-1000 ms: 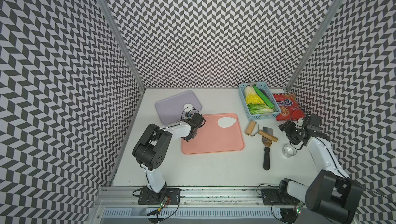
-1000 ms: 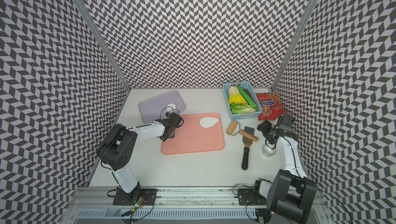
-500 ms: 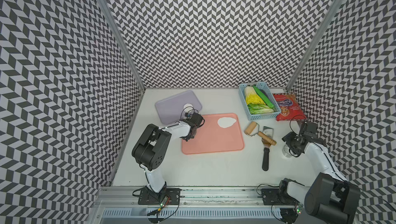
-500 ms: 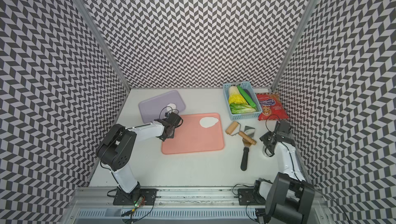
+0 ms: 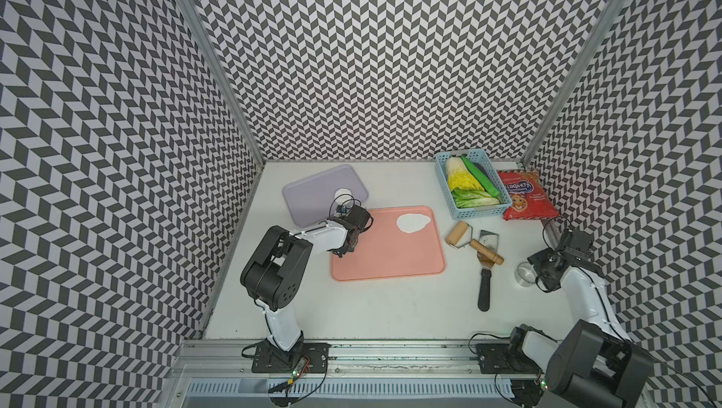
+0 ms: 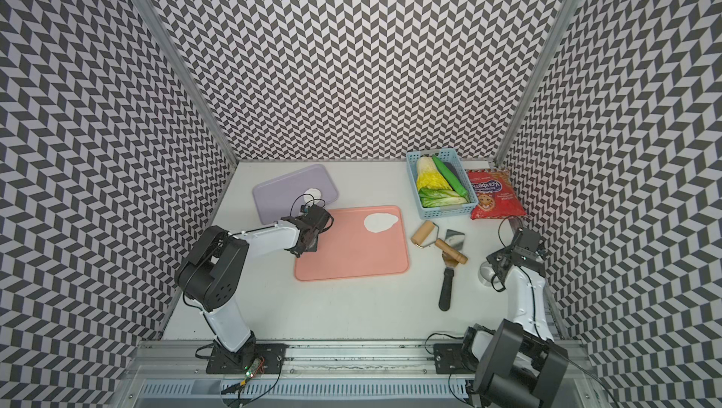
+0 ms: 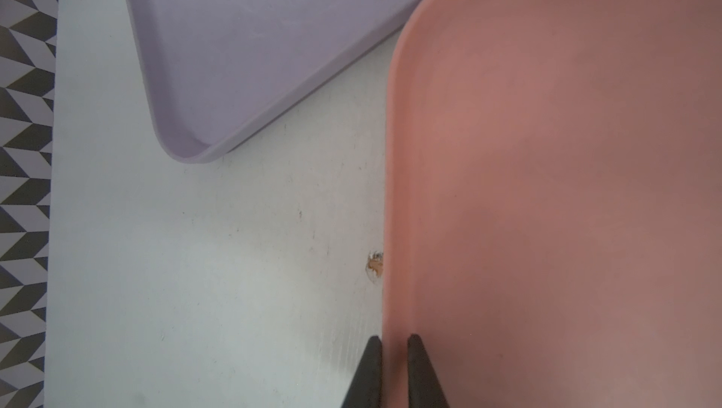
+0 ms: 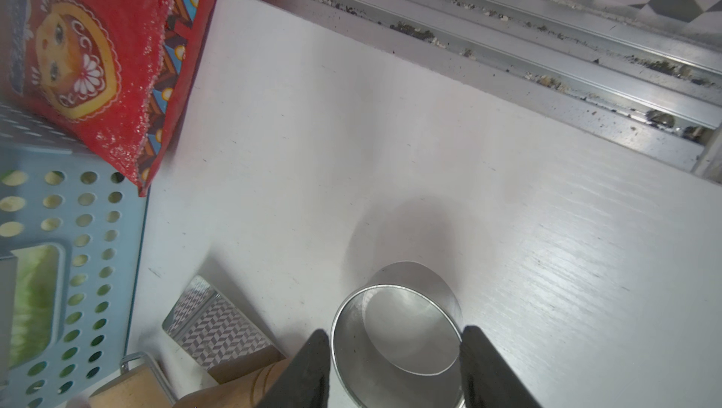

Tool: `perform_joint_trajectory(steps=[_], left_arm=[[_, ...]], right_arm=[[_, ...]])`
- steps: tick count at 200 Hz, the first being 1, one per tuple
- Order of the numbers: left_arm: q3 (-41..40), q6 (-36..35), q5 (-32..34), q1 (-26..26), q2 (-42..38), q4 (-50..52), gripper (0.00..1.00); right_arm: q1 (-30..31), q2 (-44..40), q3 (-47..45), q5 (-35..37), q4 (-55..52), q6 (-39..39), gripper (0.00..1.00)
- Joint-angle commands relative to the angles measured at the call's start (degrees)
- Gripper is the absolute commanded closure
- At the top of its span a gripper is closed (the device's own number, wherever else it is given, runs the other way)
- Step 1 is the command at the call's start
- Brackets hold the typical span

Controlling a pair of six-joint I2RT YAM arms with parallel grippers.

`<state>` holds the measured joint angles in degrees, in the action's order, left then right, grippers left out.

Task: Roll out the dumpling wrappers from the dough
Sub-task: Pick up the dumpling mold from the center of the board.

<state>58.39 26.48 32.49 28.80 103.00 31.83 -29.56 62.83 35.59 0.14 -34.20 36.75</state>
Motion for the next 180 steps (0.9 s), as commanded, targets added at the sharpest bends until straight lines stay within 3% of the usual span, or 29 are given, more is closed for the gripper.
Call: perform_joint_trajectory(steps=[1, 65, 83, 99, 111, 126, 180], left_arm=[[-0.32, 0.39, -1.29, -0.04, 0.87, 2.86, 0.84], [-0.91, 0.59, -1.48, -0.04, 0.62, 2.44, 0.84], [-0.99, 0.63, -1.46, 0.03, 0.45, 2.44, 0.84], [-1.04, 0.74, -1.42, -0.02, 0.45, 2.44, 0.84], [-1.03, 0.77, -1.38, 0.11, 0.36, 2.44, 0.84], [-1.0, 0.83, -1.29, 0.22, 0.27, 2.43, 0.84], [-0.74, 0.85, -0.89, 0.5, -0.82, 2.7, 0.84]], right_arm=[[-1.75, 0.44, -1.71, -0.78, 1.51, 1.91, 0.46], [-3.49, 5.23, -5.04, -7.39, 2.34, 1.57, 0.54], [-3.4, 6.13, -5.52, -8.27, 3.58, 1.15, 0.7], [-3.46, 6.69, -5.62, -8.76, 4.26, 0.79, 0.76], [-3.45, 6.97, -5.58, -8.58, 4.37, 0.47, 0.91], [-3.41, 6.84, -5.49, -9.34, 4.62, 0.02, 1.0], [-2.26, 1.46, -1.49, -12.82, 3.06, -3.04, 1.0]])
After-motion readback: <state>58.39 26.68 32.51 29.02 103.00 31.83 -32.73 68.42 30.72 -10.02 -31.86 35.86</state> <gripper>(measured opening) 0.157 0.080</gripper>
